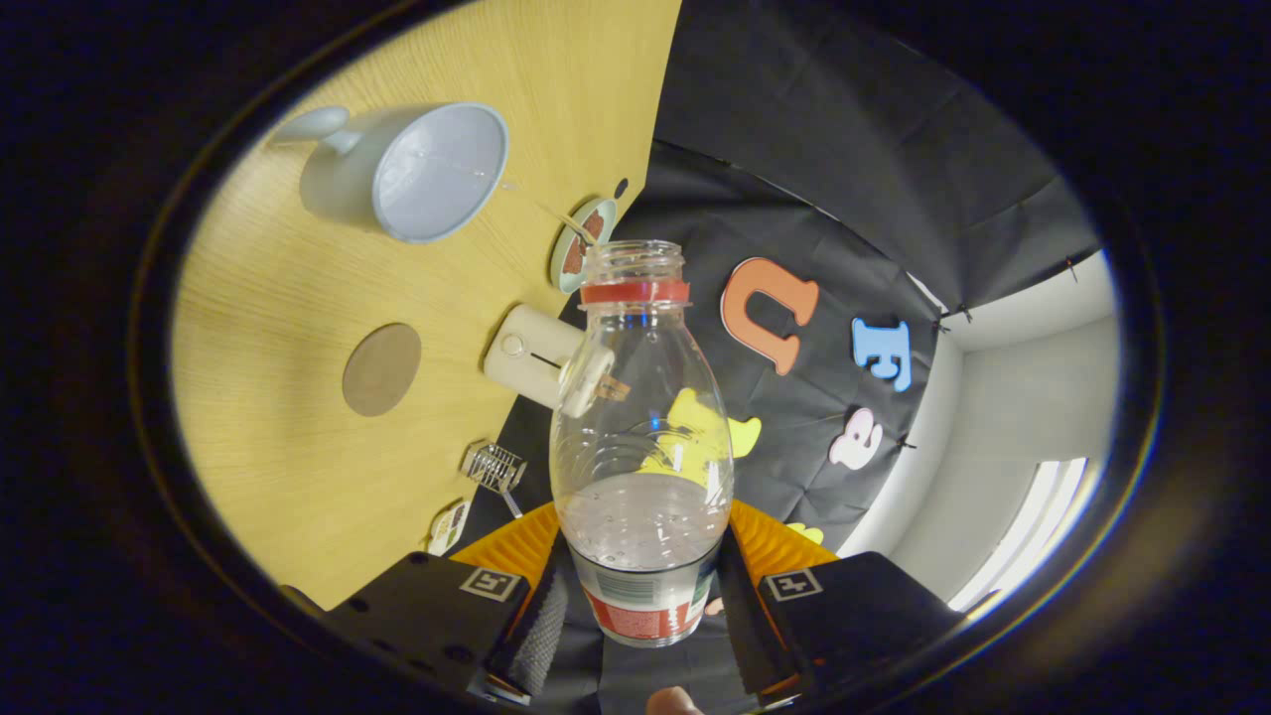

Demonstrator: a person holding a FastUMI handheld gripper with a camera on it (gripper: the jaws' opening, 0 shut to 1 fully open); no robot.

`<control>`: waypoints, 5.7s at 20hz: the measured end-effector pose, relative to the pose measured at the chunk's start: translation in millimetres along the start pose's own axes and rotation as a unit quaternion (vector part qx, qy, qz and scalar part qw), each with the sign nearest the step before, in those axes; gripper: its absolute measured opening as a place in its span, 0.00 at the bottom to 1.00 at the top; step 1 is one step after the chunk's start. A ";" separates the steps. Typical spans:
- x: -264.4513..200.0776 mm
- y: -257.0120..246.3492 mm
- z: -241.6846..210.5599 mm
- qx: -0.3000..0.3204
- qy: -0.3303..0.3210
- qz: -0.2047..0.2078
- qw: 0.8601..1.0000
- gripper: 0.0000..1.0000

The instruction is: Take the bottle from table, then pour the juice into the cup, finally place the bottle on the coaster

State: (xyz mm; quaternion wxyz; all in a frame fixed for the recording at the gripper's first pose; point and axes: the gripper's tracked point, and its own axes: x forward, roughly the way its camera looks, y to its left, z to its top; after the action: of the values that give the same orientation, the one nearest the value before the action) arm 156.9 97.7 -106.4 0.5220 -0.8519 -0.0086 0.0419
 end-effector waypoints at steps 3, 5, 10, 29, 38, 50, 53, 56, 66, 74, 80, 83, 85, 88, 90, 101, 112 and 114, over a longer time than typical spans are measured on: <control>1.0 -4.8 -0.2 -0.007 0.000 -0.005 1.000 0.74; 0.8 -6.6 -0.9 -0.011 0.000 -0.005 1.000 0.74; -1.0 -11.0 -1.6 -0.020 -0.001 -0.008 1.000 0.74; -6.9 -18.4 -3.0 0.006 0.001 -0.012 1.000 0.74; -27.2 -21.7 -21.2 0.190 0.007 -0.006 0.982 0.75; -44.3 -24.8 -26.0 0.565 -0.008 0.030 0.824 0.75; -41.0 -36.1 -32.5 0.633 -0.023 0.029 0.773 0.75; -31.5 -47.4 -47.2 0.706 -0.035 0.020 0.707 0.75; 17.4 -43.6 -72.5 0.817 -0.032 0.029 0.575 0.75; 74.7 -14.7 -38.0 0.827 -0.022 0.057 0.559 0.75; 99.8 45.0 -3.4 0.844 0.002 0.101 0.527 0.76; 109.3 73.6 7.6 0.849 0.020 0.121 0.514 0.76; 113.4 89.6 8.6 0.851 0.034 0.126 0.508 0.76; 117.6 115.0 9.8 0.850 0.057 0.134 0.507 0.77; 117.6 127.7 12.6 0.849 0.065 0.140 0.505 0.77; 120.9 151.4 19.5 0.840 0.076 0.135 0.520 0.82; 104.9 119.5 3.4 0.844 0.063 0.099 0.524 0.99; 95.4 98.2 -1.2 0.841 0.051 0.083 0.531 0.99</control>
State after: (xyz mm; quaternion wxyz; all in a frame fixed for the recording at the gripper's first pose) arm 249.1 57.5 -199.3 0.9912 -0.0162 0.1282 0.0301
